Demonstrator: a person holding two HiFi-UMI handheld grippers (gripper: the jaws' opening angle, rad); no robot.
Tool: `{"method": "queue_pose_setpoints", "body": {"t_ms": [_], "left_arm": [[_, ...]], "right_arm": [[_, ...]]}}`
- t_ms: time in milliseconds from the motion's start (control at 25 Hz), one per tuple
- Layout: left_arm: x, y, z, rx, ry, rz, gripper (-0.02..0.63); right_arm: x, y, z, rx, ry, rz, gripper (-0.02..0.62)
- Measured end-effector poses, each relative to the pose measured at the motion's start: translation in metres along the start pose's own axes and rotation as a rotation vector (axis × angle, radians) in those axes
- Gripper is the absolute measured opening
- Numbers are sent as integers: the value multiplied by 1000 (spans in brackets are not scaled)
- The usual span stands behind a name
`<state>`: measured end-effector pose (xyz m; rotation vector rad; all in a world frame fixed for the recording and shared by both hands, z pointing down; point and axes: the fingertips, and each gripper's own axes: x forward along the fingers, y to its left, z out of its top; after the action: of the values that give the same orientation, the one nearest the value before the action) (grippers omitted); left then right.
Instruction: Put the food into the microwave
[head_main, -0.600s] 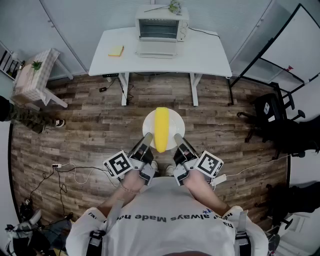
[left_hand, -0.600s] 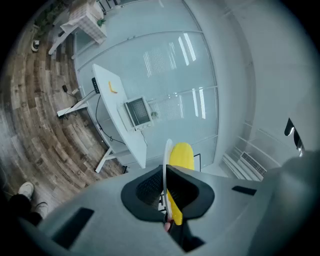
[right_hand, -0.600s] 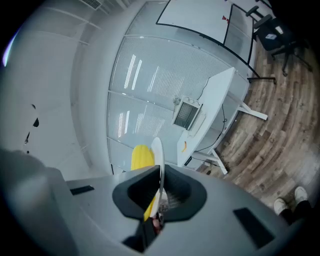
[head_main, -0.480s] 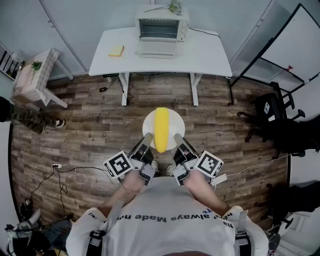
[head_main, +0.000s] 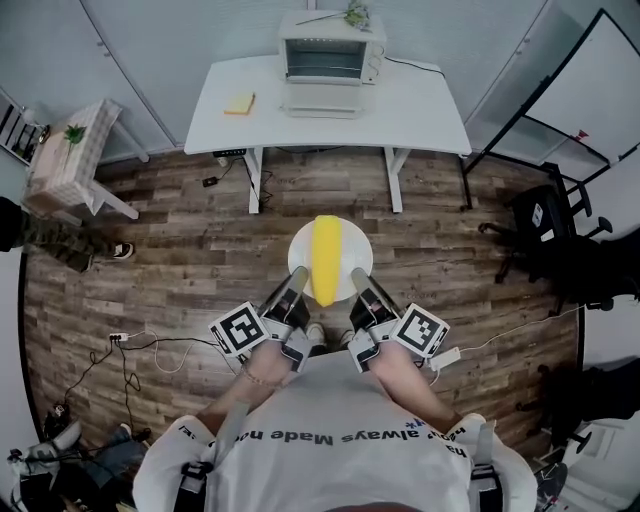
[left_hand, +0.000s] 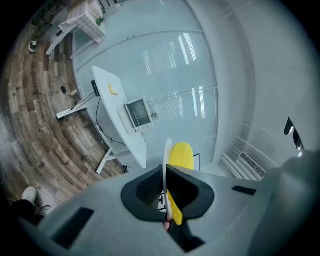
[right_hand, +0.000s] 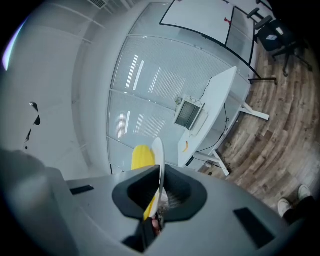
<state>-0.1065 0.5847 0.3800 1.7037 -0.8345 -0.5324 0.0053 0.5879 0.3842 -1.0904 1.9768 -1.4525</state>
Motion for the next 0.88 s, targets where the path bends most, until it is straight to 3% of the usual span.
{"method": "queue_pose_setpoints", "body": {"t_ms": [120, 280, 440, 880], "left_arm": [[-10, 7, 19, 1, 5, 1, 17], [-8, 4, 28, -47, -5, -42, 17], [0, 15, 37, -22, 2, -9, 17], [73, 23, 63, 1, 6, 18, 17]], "right_arm": [[14, 0, -15, 17, 0, -30, 26], [28, 11, -15, -16, 0, 11, 26], [38, 3, -9, 4, -2, -4, 26], [82, -21, 53, 18, 5, -5, 25]]}}
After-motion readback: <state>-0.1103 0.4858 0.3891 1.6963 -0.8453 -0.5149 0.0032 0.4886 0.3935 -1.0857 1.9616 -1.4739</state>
